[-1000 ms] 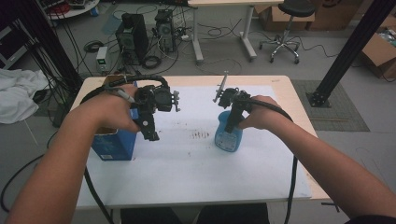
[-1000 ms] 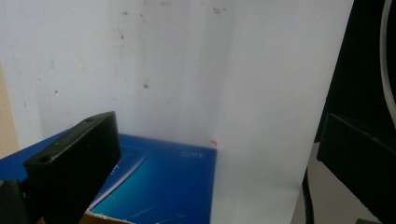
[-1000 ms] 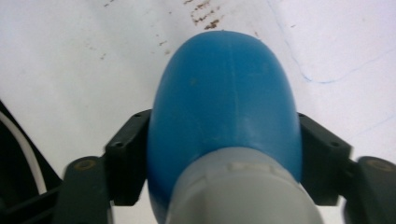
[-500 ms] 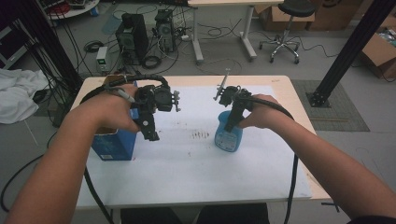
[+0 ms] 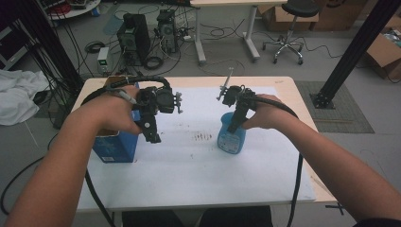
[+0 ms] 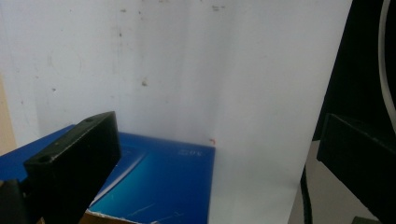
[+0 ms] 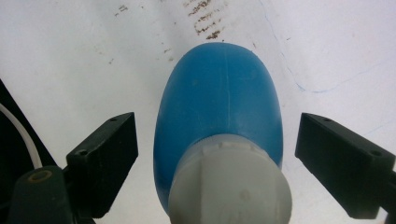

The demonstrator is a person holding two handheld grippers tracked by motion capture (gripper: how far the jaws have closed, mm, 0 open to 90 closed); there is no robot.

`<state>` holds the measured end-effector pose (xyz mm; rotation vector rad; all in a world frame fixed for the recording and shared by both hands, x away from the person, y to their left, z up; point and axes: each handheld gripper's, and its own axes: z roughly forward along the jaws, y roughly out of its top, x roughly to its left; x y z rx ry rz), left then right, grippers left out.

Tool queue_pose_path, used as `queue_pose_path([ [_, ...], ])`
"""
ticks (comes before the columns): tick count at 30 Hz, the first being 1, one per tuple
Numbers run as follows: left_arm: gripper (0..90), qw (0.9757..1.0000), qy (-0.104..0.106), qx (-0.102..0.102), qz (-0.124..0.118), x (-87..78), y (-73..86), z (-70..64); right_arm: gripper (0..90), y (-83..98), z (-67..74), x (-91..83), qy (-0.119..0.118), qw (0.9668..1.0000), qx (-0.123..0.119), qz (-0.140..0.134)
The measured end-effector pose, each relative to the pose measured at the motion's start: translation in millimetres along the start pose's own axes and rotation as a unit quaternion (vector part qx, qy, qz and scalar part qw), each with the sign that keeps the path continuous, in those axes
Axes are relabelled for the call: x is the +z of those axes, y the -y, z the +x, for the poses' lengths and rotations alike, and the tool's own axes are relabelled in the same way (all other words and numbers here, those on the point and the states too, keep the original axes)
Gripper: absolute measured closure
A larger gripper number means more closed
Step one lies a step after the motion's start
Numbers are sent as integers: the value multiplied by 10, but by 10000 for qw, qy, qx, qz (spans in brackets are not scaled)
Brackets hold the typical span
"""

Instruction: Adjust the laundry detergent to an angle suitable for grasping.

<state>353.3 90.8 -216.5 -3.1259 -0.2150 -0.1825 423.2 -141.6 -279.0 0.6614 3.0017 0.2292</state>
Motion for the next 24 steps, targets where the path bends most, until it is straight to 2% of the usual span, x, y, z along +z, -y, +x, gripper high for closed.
queue_pose_path([
  [19, 1, 10000, 32, -5, -4, 14, 13, 11, 16, -10, -35, -135, -112, 9998, -58, -159],
  [24, 1, 10000, 45, -22, -5, 23, 18, 14, 0, 7, -38, -200, -83, 9993, -125, -343],
])
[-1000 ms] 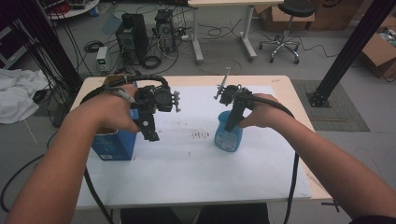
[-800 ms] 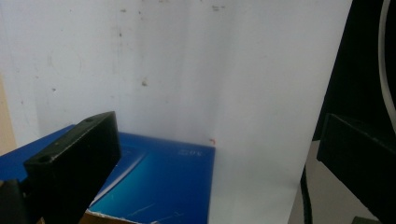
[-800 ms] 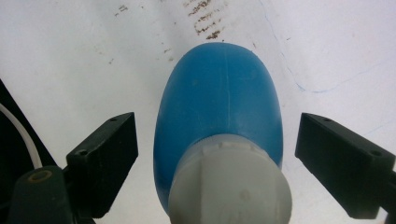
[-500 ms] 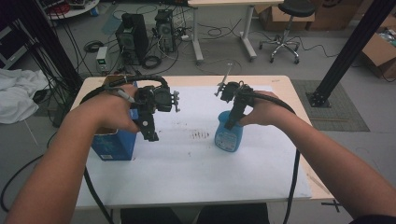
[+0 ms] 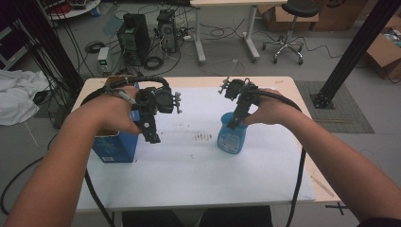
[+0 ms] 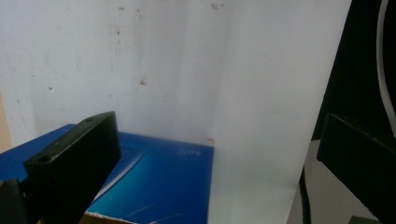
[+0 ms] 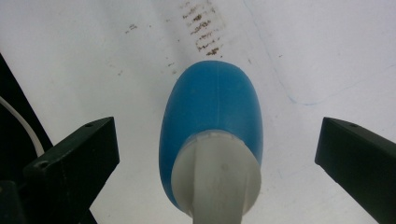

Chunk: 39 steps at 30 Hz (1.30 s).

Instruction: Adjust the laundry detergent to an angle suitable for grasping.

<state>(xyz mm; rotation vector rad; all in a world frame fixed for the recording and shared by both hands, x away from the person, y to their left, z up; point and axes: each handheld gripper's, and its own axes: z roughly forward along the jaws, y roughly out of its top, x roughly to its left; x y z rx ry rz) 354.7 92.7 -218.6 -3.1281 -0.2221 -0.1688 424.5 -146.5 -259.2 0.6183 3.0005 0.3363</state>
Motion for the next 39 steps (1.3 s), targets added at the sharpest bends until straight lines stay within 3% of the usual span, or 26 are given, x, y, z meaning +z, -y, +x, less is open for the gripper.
queue_pose_path([
  [8, 1, 10000, 18, 14, -10, -3, -2, -1, 0, 0, 6, -217, 74, 9995, -263, -160],
  [18, 1, 10000, 35, 23, -19, -4, -16, 23, 0, -48, -36, -431, 85, 9983, -582, -52],
  [31, 1, 10000, 70, 55, -9, -2, -39, 34, 0, -86, -147, -615, -10, 9981, -594, 148],
  [39, 1, 9999, 118, 72, -7, -2, -27, 23, 0, -42, -190, -615, -31, 9978, -630, 185],
])
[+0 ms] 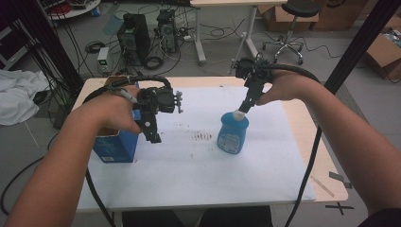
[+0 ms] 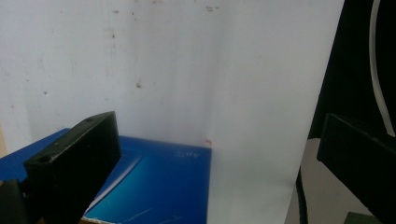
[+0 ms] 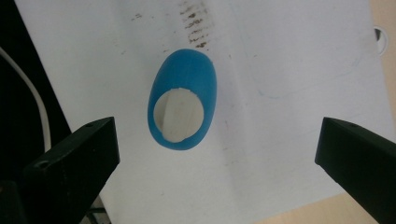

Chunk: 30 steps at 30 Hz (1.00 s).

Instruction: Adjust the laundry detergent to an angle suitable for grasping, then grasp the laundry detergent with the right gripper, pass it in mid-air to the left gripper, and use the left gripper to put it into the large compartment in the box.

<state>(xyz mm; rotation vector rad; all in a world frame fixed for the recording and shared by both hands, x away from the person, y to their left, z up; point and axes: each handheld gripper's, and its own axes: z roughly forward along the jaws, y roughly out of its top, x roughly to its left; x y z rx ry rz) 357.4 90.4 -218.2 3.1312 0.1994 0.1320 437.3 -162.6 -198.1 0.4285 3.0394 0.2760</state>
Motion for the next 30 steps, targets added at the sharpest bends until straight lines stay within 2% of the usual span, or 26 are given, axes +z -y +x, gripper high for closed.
queue_pose_path([
  [7, 1, 10000, 67, -13, 64, 0, -11, 37, 0, 23, -28, 2, -51, 9999, -50, 93],
  [14, 1, 10000, 40, -34, 63, -43, -35, 43, 0, 31, -54, 8, -53, 9999, -109, 91],
  [21, 1, 10000, 7, 13, 73, -63, -36, 52, 0, 31, -42, -16, -35, 9999, -87, 50],
  [25, 1, 10000, -9, 9, 49, -38, -29, 52, 0, 21, -33, -6, 6, 9999, -90, 115],
  [30, 1, 10000, 36, 39, 62, -28, -43, 32, 0, 8, 5, -26, 15, 9999, -120, 83],
])
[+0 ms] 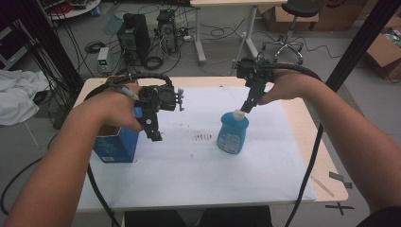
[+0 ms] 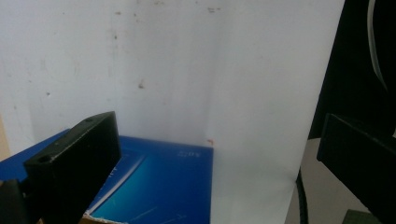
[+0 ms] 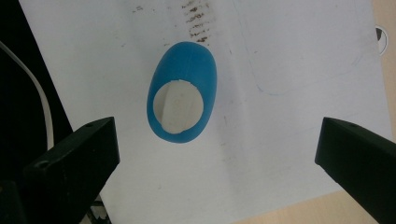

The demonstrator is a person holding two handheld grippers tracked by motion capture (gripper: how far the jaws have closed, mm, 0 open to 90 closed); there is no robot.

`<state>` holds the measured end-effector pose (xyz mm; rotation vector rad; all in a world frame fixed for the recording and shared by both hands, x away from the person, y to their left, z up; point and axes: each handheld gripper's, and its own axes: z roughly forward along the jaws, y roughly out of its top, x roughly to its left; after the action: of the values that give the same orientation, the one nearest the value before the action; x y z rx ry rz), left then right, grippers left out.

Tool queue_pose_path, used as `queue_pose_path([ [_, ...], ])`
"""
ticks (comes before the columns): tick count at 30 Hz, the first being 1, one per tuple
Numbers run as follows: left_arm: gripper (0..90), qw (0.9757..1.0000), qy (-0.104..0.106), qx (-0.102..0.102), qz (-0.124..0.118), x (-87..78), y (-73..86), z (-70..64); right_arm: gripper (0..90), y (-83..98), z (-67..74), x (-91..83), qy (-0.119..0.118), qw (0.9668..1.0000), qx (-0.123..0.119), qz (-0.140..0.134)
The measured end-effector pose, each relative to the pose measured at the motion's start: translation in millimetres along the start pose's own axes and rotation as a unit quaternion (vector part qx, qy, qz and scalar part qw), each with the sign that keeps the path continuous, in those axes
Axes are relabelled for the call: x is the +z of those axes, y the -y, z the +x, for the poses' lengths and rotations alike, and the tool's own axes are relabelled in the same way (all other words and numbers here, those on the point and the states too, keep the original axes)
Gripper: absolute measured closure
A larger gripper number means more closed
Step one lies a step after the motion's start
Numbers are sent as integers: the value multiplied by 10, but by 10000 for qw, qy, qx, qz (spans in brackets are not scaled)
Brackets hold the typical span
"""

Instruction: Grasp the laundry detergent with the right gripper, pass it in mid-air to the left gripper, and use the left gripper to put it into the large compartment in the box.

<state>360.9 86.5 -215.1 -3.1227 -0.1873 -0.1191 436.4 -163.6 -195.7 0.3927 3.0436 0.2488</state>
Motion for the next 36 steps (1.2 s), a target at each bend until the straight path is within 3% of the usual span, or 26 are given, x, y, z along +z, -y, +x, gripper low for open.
queue_pose_path([
  [13, 1, 10000, 1, -44, -84, 26, 24, 17, 0, 34, 7, 8, 62, 10000, 35, 9],
  [27, 1, 10000, -64, 64, -38, 0, 4, -39, 0, 323, 105, 38, 74, 9998, 168, -108],
  [36, 1, 9999, -74, 116, -53, -7, -30, -50, 0, 510, 189, 190, -4, 9994, 263, -209],
])
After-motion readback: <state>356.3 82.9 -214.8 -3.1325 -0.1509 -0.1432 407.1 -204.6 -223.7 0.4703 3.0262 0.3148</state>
